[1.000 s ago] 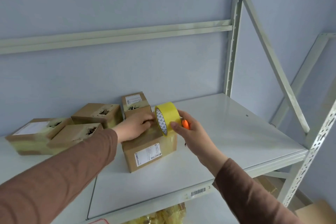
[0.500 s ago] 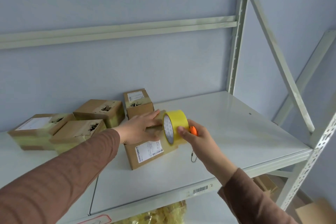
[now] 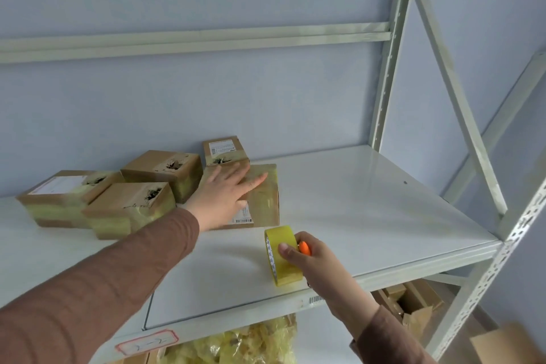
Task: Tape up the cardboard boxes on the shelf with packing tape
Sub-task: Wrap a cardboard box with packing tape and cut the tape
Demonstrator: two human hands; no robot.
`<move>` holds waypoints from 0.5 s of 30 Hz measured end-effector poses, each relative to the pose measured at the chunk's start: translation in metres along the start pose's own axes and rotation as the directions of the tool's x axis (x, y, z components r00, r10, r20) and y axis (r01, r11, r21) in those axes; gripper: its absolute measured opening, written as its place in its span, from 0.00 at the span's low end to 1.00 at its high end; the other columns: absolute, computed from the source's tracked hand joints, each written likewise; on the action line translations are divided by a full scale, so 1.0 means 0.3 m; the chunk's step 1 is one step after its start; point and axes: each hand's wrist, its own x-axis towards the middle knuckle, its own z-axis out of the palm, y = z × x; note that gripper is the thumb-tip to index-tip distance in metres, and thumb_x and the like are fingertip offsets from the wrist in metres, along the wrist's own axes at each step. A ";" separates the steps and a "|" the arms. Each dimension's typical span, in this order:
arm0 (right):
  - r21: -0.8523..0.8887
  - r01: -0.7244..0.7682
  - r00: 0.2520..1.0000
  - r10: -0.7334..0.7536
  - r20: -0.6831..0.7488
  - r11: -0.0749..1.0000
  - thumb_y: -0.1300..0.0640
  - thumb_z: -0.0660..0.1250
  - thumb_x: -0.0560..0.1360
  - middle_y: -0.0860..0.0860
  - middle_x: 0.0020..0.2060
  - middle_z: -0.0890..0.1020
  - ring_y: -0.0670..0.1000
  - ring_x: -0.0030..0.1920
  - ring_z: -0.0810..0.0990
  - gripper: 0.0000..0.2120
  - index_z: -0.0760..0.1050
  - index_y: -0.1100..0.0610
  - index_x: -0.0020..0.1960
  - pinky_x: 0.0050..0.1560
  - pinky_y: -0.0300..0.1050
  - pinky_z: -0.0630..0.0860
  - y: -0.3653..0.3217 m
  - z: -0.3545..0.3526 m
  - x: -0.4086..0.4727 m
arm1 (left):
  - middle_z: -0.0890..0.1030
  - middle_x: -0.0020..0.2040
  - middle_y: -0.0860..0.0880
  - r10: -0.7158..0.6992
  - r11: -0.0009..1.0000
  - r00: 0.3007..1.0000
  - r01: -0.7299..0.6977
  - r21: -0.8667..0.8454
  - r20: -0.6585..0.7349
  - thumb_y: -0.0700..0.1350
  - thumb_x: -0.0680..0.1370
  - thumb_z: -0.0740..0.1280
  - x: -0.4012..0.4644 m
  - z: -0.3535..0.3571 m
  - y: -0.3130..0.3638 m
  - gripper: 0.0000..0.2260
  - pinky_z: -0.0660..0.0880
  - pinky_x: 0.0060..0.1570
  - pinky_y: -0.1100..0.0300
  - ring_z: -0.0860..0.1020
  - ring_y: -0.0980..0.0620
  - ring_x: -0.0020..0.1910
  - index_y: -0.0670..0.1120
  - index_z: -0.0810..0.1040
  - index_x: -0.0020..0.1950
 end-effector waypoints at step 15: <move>-0.031 0.104 0.979 -0.107 -0.174 0.994 0.51 0.69 0.81 0.50 0.37 0.81 0.53 0.37 0.79 0.06 0.74 0.51 0.49 0.40 0.52 0.79 -0.011 -0.034 0.087 | 0.85 0.58 0.42 -0.280 -0.224 0.842 0.410 -0.884 0.461 0.52 0.82 0.67 -0.109 0.143 0.262 0.13 0.73 0.67 0.45 0.81 0.39 0.62 0.47 0.87 0.57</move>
